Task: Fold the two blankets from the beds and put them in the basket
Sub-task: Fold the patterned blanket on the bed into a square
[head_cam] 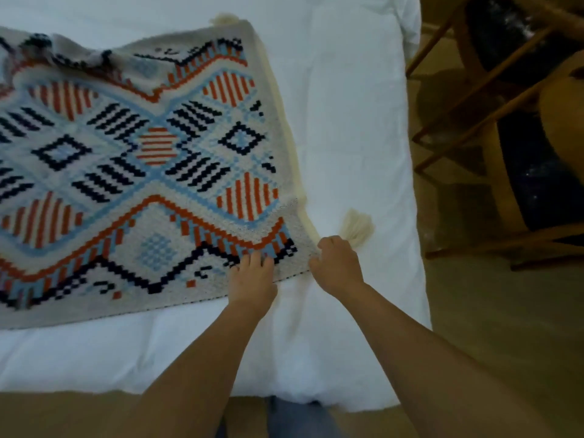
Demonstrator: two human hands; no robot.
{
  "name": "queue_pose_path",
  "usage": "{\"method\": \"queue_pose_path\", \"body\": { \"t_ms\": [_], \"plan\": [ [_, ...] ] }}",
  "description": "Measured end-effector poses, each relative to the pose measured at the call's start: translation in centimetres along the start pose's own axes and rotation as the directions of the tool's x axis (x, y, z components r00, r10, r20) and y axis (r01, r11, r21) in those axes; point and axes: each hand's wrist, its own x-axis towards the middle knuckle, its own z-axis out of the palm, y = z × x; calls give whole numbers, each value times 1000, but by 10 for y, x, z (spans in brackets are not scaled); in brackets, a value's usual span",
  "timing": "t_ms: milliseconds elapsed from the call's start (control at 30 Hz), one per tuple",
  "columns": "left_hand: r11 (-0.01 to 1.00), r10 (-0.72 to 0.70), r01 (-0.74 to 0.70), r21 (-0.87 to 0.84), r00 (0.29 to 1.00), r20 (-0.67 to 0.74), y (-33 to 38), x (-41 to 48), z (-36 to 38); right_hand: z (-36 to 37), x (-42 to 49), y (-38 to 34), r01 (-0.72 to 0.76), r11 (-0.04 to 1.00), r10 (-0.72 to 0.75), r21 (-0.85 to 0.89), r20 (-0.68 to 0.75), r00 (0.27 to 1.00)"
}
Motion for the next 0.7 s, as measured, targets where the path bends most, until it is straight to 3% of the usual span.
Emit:
{"method": "queue_pose_path", "body": {
  "t_ms": [100,233,333,500,700],
  "plan": [
    [996,-73,77,46,993,-91,5,11,14,12,32,7,-50,998,51,27,-47,998],
    [993,-50,63,105,992,-118,6,18,32,38,54,13,-175,983,178,-57,51,983],
    [993,-31,43,106,993,-111,7,21,38,56,53,20,-153,986,155,-71,32,987],
    [998,-41,45,33,994,-101,13,7,41,64,26,33,-94,995,93,-18,-44,995],
    [996,53,-59,-68,994,-91,32,-63,58,64,-52,64,-175,983,171,-49,-72,983]
  ]
}}
